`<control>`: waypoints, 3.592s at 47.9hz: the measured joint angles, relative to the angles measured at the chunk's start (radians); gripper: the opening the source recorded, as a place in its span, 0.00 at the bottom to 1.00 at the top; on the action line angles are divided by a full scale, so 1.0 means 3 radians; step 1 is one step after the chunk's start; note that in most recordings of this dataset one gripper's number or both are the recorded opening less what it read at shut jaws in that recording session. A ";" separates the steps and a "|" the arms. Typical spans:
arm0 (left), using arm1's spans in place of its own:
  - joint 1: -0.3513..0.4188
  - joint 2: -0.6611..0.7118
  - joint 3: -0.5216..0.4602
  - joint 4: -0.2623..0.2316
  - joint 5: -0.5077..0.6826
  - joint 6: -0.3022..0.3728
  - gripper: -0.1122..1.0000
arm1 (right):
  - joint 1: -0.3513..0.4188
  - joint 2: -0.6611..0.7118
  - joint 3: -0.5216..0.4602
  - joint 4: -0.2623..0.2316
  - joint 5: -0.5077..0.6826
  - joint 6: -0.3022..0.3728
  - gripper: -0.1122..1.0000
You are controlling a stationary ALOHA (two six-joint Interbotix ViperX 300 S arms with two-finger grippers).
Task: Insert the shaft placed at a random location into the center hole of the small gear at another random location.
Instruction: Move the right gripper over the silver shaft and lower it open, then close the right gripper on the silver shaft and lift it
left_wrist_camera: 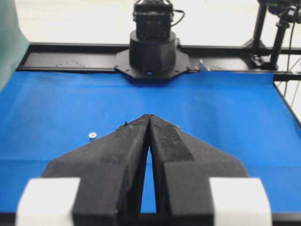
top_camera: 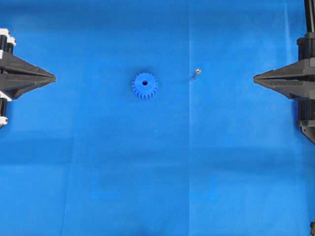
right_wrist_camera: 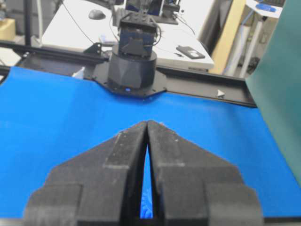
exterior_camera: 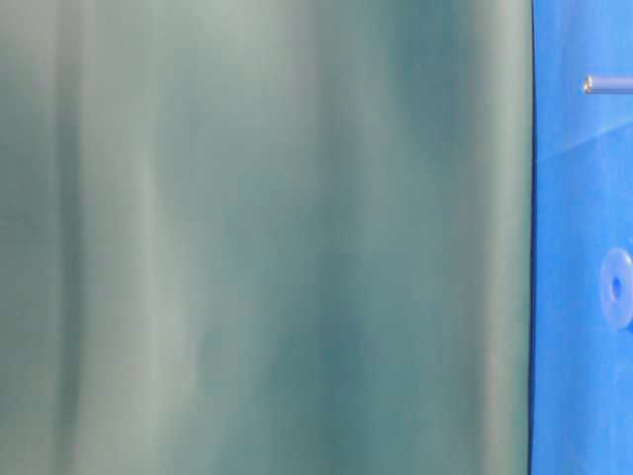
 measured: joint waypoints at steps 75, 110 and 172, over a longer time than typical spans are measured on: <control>0.0026 -0.0133 0.0092 0.0000 0.0102 -0.0005 0.10 | -0.0644 0.2986 -0.0184 0.0823 -0.1294 0.0010 0.70; 0.0097 -0.0133 0.0133 0.0000 0.0133 -0.0020 0.10 | -0.0573 0.3313 -0.0251 0.0936 -0.1314 0.0031 0.40; 0.0107 -0.0138 0.0133 0.0000 0.0194 -0.0031 0.10 | -0.0629 0.2511 -0.0506 0.0941 -0.0389 -0.0159 0.13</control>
